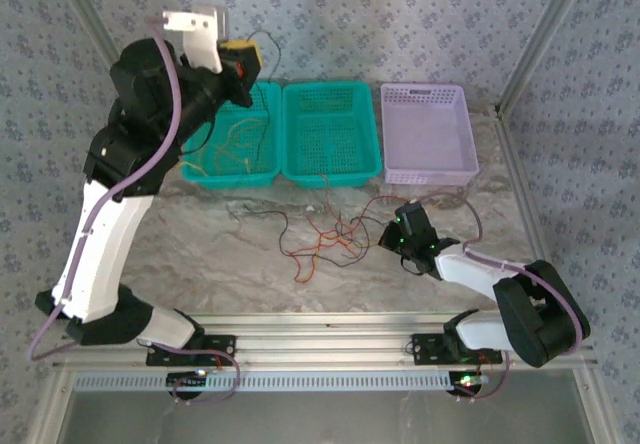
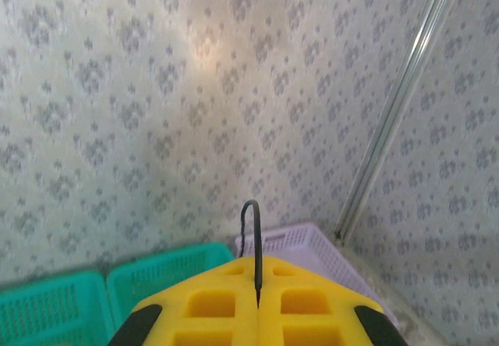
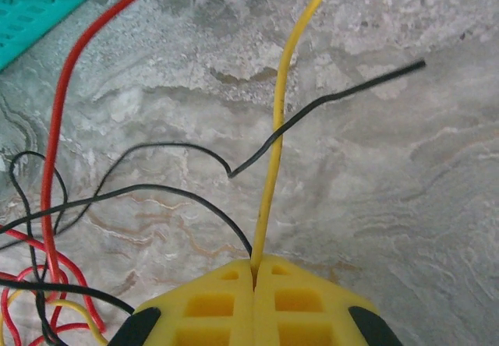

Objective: Untangle the cables

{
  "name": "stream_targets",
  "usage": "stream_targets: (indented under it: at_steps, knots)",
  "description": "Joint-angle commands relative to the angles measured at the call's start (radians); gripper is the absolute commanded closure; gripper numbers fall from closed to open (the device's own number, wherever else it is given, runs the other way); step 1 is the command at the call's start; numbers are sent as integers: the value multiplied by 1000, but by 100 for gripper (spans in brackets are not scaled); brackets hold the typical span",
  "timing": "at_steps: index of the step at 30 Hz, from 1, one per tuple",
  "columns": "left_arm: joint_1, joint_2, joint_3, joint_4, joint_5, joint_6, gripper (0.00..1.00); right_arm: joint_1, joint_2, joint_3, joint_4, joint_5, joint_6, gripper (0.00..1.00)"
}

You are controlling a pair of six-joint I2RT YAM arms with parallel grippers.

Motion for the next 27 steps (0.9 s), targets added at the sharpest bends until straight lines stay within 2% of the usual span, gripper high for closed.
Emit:
stream_targets:
  at_steps: [1,5,9,16,27]
  knots:
    - [10,75,163,20,38,58,100,-5,-17,-21,4,-2,-11,100]
    - [38,201,359,18,76,58,100,-3,-31,-28,15,-20,-30,100]
    - [77,294,470,76,123,24,100,3,-70,-53,6,-8,-39,100]
    - [107,444,508,190,170,-26,100,2,-140,-102,-25,16,-38,100]
    - [160,792,663,223,157,-110,100,27,-357,-109,-90,-49,-100,100]
